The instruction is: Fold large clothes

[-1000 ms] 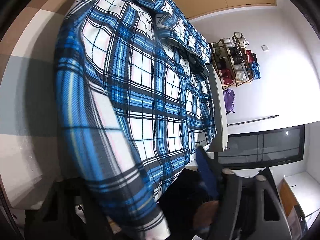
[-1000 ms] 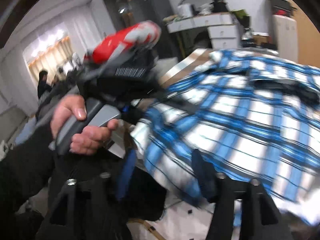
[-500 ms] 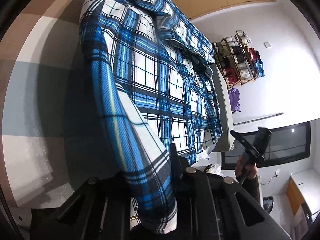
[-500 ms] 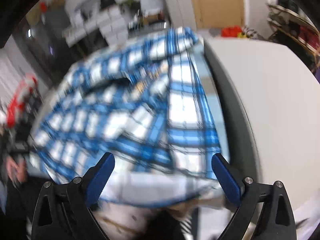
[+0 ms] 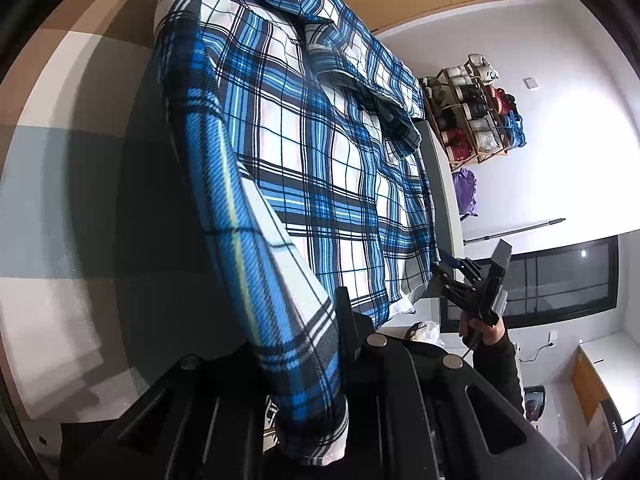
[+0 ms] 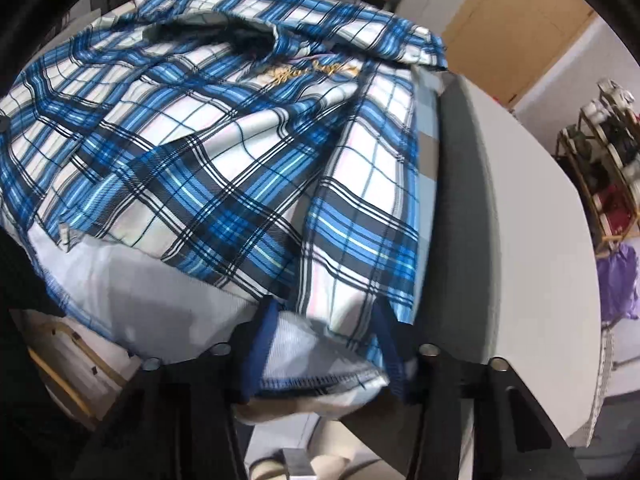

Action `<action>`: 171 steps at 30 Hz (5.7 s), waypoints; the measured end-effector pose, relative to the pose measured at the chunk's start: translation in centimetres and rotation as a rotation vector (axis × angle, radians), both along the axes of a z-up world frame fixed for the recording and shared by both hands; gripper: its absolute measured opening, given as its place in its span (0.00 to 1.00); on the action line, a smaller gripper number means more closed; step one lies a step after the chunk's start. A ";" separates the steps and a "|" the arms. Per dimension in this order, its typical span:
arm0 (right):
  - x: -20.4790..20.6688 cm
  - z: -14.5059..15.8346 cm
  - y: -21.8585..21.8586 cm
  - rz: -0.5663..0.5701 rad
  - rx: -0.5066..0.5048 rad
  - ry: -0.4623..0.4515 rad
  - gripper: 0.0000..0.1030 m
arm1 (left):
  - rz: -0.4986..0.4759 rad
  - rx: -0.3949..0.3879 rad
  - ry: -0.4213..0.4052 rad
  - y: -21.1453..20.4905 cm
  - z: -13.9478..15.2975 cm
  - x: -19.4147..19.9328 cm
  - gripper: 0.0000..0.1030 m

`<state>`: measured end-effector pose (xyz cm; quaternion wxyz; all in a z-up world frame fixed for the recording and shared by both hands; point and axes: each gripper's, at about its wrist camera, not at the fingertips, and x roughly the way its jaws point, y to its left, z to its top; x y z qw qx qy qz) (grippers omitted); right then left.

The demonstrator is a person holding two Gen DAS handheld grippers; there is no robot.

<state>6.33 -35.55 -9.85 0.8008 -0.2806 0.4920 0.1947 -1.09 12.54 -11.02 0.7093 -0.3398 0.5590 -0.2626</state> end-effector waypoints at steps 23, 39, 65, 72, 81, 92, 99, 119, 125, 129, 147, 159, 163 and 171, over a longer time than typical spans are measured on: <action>-0.3 1.7 -5.4 -0.159 0.209 0.182 0.14 | 0.020 -0.007 0.017 1.0 0.0 -0.2 0.07; 4.4 -1.3 -3.3 -0.264 0.180 0.233 0.78 | -0.007 -0.003 0.023 1.0 -0.1 -0.4 0.07; 4.5 -0.9 -6.3 -0.313 0.586 0.443 0.07 | -0.066 0.008 0.034 -0.2 0.1 -0.4 0.08; 4.6 -1.9 -6.2 -0.318 0.585 0.425 0.08 | -0.085 0.025 0.048 -0.6 0.1 -0.6 0.29; 4.9 -1.9 -7.5 -0.359 0.684 0.429 0.16 | -0.087 0.046 0.070 -0.3 -0.2 -0.7 0.29; 2.4 -2.0 -9.2 -0.325 0.846 0.457 0.02 | 0.021 0.145 -0.059 1.3 3.1 -3.2 0.02; 0.8 -2.3 -12.0 -0.356 1.016 0.512 0.02 | 0.002 0.052 -0.013 1.1 3.4 -4.0 0.02; 26.1 9.5 -8.1 -0.657 1.025 0.516 0.02 | 0.285 -0.194 0.049 9.4 11.2 22.2 0.02; 33.9 6.8 -5.8 -0.753 0.966 0.574 0.04 | 0.356 -0.160 0.128 10.2 7.9 25.5 0.02; 36.5 5.0 -5.6 -0.786 0.960 0.567 0.05 | 0.403 -0.192 0.130 11.9 7.3 26.8 0.02; 30.9 5.8 -3.8 -0.589 0.876 0.325 0.78 | 0.431 -0.021 0.118 13.6 10.1 26.9 0.67; 21.9 3.8 0.9 -0.341 0.699 0.299 0.78 | 0.164 0.216 0.120 6.8 8.4 18.4 0.68; 19.6 3.4 1.8 -0.333 0.728 0.290 0.81 | 0.064 0.295 0.067 3.6 7.5 16.1 0.68; 19.1 0.6 2.6 -0.427 0.745 0.358 0.81 | 0.155 0.381 0.142 5.0 3.7 16.1 0.75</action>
